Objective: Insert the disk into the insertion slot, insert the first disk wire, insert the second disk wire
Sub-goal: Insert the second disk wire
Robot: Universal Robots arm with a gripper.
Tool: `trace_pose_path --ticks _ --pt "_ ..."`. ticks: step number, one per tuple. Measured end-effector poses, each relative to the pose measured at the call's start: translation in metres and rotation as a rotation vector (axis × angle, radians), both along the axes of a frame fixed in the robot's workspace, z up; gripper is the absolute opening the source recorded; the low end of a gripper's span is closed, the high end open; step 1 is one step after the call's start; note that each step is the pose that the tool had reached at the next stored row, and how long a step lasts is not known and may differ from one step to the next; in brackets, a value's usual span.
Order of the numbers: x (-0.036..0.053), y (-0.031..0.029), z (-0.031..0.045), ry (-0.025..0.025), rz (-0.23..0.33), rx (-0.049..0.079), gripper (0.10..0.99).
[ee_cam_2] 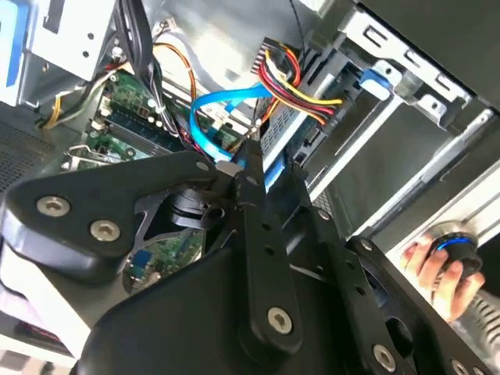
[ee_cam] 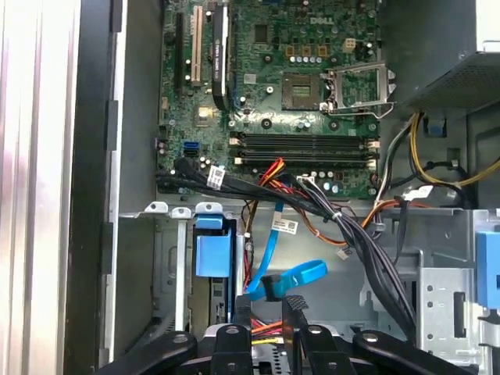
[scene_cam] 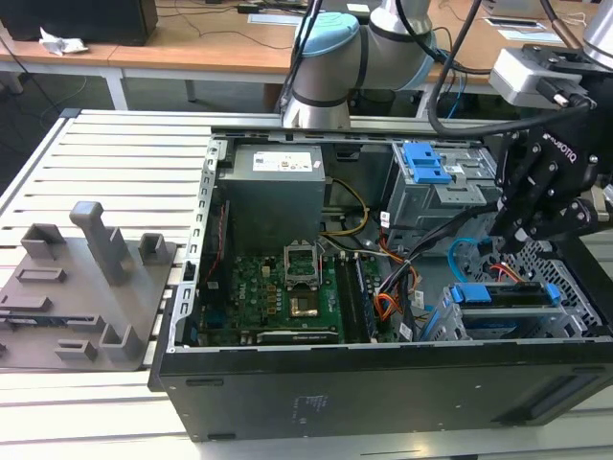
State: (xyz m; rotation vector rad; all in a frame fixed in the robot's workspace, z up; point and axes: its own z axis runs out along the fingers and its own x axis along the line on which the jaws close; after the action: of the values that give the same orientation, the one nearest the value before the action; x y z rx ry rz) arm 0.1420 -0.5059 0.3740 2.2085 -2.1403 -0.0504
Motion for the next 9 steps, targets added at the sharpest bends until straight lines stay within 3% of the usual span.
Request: trace_pose_path --ticks 4,7,9 --pt "0.0000 0.0013 -0.0005 0.0000 0.104 0.000 0.302" --pt "-0.0137 0.0043 -0.0021 -0.0002 0.115 0.001 0.302" --pt "-0.0163 0.0043 -0.0050 -0.0002 0.137 0.000 0.302"
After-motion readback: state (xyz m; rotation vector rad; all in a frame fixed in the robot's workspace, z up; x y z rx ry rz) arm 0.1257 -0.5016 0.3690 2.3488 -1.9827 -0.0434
